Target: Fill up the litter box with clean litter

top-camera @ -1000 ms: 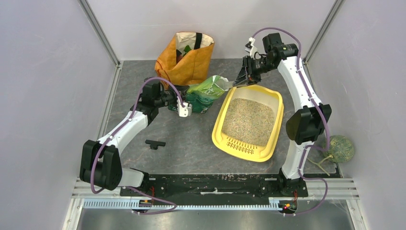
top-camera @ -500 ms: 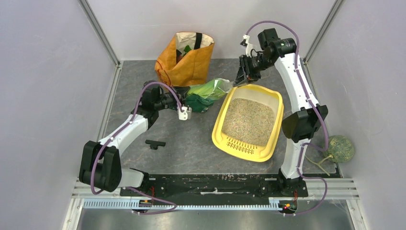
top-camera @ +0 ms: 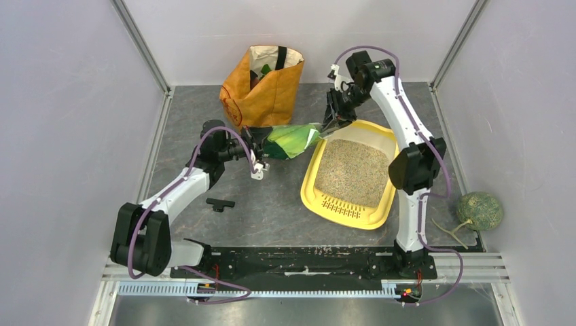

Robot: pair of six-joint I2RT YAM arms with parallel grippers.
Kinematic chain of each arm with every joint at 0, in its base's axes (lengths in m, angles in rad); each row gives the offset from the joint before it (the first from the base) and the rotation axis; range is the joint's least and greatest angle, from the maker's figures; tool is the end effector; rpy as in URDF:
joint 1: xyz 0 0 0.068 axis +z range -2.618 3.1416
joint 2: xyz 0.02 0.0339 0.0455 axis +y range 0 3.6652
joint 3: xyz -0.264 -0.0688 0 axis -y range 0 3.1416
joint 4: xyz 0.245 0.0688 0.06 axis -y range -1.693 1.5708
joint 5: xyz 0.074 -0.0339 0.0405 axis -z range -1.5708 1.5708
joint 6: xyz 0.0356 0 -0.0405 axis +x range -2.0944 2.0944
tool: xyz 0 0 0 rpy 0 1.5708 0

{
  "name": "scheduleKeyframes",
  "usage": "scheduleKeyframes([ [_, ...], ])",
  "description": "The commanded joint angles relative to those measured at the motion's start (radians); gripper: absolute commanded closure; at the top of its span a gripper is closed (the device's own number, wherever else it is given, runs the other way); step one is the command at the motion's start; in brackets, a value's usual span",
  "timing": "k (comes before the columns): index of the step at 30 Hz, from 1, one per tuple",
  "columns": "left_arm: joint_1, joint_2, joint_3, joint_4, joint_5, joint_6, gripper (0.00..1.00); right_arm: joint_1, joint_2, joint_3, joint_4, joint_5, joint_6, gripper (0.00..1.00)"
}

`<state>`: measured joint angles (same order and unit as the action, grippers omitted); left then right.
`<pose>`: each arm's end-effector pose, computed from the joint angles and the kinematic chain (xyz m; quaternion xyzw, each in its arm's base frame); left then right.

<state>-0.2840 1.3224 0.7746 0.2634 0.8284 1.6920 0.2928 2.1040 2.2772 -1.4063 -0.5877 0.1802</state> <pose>0.2707 -0.1063 0.2655 0.7444 0.2016 0.1099 0.6270 0.3960 0.1400 0.3444 -0.1017 0.9393 0.3153 0.0895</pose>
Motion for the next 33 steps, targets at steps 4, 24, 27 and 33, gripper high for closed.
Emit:
scheduleKeyframes([
  [4,-0.009,-0.101,0.006,0.171,0.097,0.113,0.98,0.004,0.084,0.055,0.013,0.066,0.071,1.0],
  [24,-0.024,-0.052,0.028,0.16,0.066,0.117,0.98,0.07,0.212,0.065,0.116,-0.275,0.04,1.0],
  [27,-0.024,-0.041,0.041,0.151,0.067,0.122,0.98,0.075,0.19,0.005,0.189,-0.381,0.041,1.0],
  [33,-0.024,-0.029,0.061,0.136,0.063,0.133,0.98,0.076,0.1,-0.125,0.366,-0.556,0.088,1.0],
])
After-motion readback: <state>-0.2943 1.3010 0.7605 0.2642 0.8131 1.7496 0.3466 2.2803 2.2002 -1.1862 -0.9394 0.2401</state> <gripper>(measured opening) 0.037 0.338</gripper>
